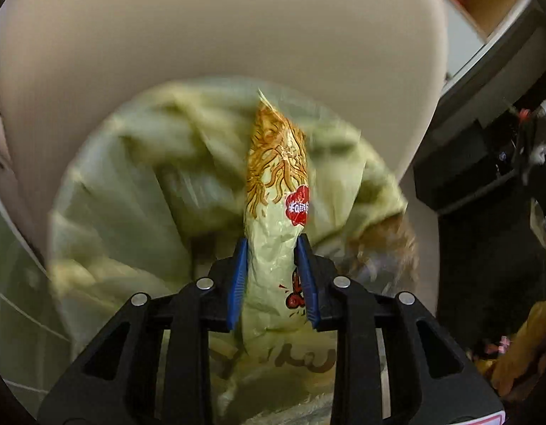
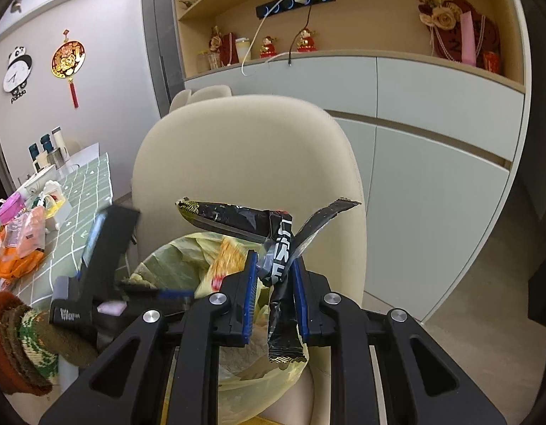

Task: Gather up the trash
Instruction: 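Drop the gold wrapper and black strap into the yellow-green trash bag with both grippers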

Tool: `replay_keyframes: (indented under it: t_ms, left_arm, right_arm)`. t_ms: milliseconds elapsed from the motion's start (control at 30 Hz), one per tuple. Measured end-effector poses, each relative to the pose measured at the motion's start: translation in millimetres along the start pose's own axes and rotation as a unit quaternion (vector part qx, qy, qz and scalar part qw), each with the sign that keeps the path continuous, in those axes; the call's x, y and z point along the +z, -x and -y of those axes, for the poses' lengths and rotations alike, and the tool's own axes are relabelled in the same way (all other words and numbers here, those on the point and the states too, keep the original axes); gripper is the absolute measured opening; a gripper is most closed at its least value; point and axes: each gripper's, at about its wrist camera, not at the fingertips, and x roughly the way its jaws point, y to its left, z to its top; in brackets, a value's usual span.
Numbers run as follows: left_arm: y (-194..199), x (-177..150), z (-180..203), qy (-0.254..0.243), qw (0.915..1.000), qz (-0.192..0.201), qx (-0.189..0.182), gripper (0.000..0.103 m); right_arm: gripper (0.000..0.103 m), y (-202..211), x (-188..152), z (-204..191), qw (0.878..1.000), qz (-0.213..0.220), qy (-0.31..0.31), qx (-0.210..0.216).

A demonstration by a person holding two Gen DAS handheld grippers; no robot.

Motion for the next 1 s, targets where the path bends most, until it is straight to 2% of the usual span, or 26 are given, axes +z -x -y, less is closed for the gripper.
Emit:
replay_keyframes:
  t_ms: [67,167,233,300,533,633,700,767,800,900,1000]
  left_arm:
    - [-8,-1,-2,0.009,0.9998,-0.019,-0.005,0.026]
    - [2,3,0,0.002,0.9999,0.009,-0.01,0.035]
    - [18,4,0,0.01,0.9995,0.023,-0.018,0.046]
    - [42,3,1,0.013,0.9989,0.041,-0.02,0.051]
    - [133,-24,-10,0.024,0.9926,0.119,0.002,0.053]
    - [180,-44,-13,0.014,0.9856,0.168,0.017,0.055]
    - [212,-59,-18,-0.004,0.9779,0.205,0.042,0.058]
    - [242,-72,-22,-0.027,0.9665,0.242,0.081,0.059]
    - [253,-79,-25,-0.037,0.96,0.258,0.102,0.06]
    - [283,-98,-42,-0.049,0.9434,0.285,0.163,0.06]
    - [307,-121,-73,-0.029,0.9383,0.295,0.179,0.06]
  right_arm:
    - [0.019,-4,-3,1,1.0,-0.004,-0.004,0.003]
    - [0.019,-8,-4,0,1.0,-0.007,-0.004,0.006]
    - [0.019,-11,-7,-2,1.0,-0.009,-0.005,0.008]
    - [0.019,-17,-9,-5,1.0,-0.016,-0.008,0.015]
    - [0.019,-48,-9,-45,0.998,-0.038,0.02,0.052]
    - [0.02,-63,-9,-69,0.996,-0.046,0.04,0.061]
    - [0.02,-73,-10,-80,0.995,-0.055,0.05,0.066]
    - [0.024,-81,-14,-89,0.994,-0.067,0.051,0.07]
    - [0.032,-86,-16,-93,0.993,-0.074,0.051,0.074]
    - [0.043,-89,-21,-101,0.993,-0.08,0.055,0.065]
    - [0.045,-80,-20,-103,0.994,-0.072,0.044,0.069]
